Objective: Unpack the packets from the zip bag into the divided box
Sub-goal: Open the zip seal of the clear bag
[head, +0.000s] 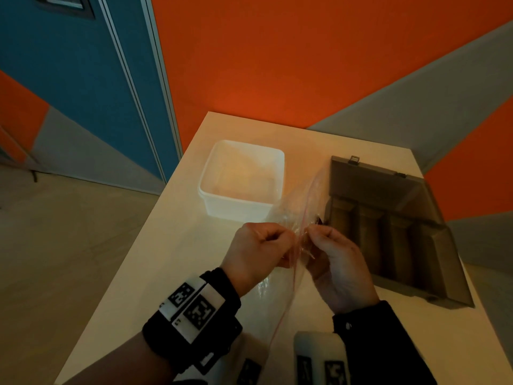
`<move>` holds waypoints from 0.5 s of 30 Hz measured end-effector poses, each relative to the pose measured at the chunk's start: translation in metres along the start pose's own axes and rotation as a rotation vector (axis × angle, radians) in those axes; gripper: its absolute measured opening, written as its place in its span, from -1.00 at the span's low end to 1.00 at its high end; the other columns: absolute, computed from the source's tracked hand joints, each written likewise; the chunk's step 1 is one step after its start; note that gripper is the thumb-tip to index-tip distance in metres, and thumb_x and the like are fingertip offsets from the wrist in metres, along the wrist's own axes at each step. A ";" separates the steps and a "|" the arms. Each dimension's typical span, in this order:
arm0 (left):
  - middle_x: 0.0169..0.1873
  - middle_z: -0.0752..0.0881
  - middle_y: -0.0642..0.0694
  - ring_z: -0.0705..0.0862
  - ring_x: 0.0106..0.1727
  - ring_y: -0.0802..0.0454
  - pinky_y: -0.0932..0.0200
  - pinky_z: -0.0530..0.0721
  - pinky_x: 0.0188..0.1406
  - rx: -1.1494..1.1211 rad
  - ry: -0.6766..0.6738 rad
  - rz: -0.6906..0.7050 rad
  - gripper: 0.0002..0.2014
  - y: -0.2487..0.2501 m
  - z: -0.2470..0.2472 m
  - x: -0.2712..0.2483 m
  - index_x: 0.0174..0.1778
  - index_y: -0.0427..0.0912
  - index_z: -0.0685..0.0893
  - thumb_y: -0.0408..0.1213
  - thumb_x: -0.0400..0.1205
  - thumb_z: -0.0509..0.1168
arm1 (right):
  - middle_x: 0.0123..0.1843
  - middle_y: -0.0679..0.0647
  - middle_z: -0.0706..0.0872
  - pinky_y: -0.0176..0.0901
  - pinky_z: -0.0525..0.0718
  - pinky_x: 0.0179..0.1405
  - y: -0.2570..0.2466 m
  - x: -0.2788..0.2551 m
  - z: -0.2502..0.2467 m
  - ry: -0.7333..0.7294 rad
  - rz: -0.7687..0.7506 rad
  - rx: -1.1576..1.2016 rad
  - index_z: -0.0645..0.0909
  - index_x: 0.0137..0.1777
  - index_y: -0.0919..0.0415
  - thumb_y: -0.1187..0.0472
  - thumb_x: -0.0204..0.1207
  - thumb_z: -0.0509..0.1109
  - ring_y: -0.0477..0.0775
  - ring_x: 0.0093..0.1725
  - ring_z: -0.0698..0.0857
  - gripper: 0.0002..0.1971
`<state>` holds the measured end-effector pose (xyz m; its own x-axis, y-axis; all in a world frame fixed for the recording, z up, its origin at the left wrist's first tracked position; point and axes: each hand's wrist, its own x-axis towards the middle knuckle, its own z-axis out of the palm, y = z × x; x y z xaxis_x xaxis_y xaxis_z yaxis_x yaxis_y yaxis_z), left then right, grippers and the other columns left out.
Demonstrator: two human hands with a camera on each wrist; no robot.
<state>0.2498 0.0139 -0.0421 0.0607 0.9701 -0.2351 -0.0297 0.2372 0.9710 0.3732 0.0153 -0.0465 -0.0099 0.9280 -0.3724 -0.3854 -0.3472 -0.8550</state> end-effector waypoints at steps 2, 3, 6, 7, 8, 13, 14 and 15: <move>-0.69 0.67 0.02 0.65 -0.55 0.12 0.30 0.72 -0.46 -0.107 0.015 -0.032 -0.74 0.002 -0.002 -0.001 -0.51 -0.30 0.68 -0.46 0.50 0.23 | -0.30 0.16 0.72 -0.09 0.79 -0.31 0.002 0.000 -0.002 -0.019 0.085 0.225 0.70 -0.16 0.30 0.20 0.23 0.34 0.02 -0.35 0.73 -0.76; -0.67 0.68 -0.01 0.65 -0.54 0.09 0.29 0.73 -0.45 -0.153 0.023 -0.050 -0.74 0.002 -0.004 -0.001 -0.50 -0.31 0.68 -0.45 0.50 0.23 | -0.27 0.17 0.73 -0.12 0.81 -0.35 0.001 0.001 -0.004 -0.018 0.091 0.312 0.69 -0.06 0.34 0.21 0.24 0.33 -0.02 -0.37 0.75 -0.70; -0.65 0.71 -0.01 0.67 -0.52 0.10 0.29 0.71 -0.46 -0.176 -0.003 -0.098 -0.75 0.001 -0.008 -0.001 -0.48 -0.29 0.70 -0.37 0.51 0.25 | -0.27 0.15 0.74 -0.13 0.80 -0.35 -0.005 0.002 -0.008 -0.062 0.050 0.275 0.68 -0.12 0.31 0.22 0.26 0.33 -0.02 -0.36 0.76 -0.76; -0.65 0.71 0.00 0.67 -0.52 0.11 0.30 0.71 -0.47 -0.137 -0.022 -0.108 -0.76 0.002 -0.009 -0.001 -0.47 -0.28 0.70 -0.35 0.51 0.27 | -0.32 0.12 0.74 -0.09 0.79 -0.29 -0.007 0.003 -0.008 -0.073 0.017 0.166 0.68 -0.23 0.27 0.22 0.28 0.34 0.01 -0.32 0.74 -0.85; -0.63 0.71 0.01 0.68 -0.51 0.11 0.29 0.72 -0.47 -0.070 -0.030 -0.102 -0.79 0.005 -0.009 0.001 -0.44 -0.27 0.71 -0.32 0.50 0.30 | -0.34 0.10 0.74 -0.06 0.77 -0.23 -0.009 0.003 -0.007 -0.069 -0.030 0.033 0.67 -0.30 0.23 0.24 0.32 0.36 0.04 -0.28 0.72 -0.91; -0.20 0.72 0.01 0.73 -0.17 0.02 0.15 0.72 -0.22 0.404 0.031 0.093 -0.62 0.023 -0.014 0.017 0.03 0.00 0.65 0.02 0.33 0.42 | -0.29 0.02 0.69 -0.44 0.62 -0.30 -0.016 0.003 -0.007 -0.065 -0.515 -0.764 0.62 -0.31 0.17 0.19 0.42 0.38 -0.13 -0.28 0.65 -0.89; -0.20 0.72 0.02 0.73 -0.17 0.04 0.20 0.70 -0.22 0.454 0.026 0.132 -0.62 0.027 -0.013 0.020 0.06 -0.02 0.64 -0.01 0.35 0.42 | -0.29 0.02 0.66 -0.44 0.61 -0.29 -0.015 0.002 -0.007 -0.080 -0.591 -0.862 0.60 -0.32 0.18 0.14 0.38 0.37 -0.09 -0.26 0.63 -0.87; -0.25 0.72 0.02 0.72 -0.20 0.05 0.21 0.71 -0.23 0.489 0.023 0.180 -0.71 0.031 -0.011 0.022 -0.01 -0.08 0.68 -0.09 0.39 0.40 | -0.30 0.02 0.64 -0.41 0.58 -0.28 -0.014 0.003 -0.007 -0.087 -0.645 -0.918 0.58 -0.34 0.20 0.12 0.34 0.37 -0.04 -0.24 0.60 -0.84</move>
<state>0.2393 0.0429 -0.0172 0.0753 0.9955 -0.0581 0.4319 0.0199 0.9017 0.3854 0.0217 -0.0378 -0.1320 0.9638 0.2317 0.4829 0.2666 -0.8341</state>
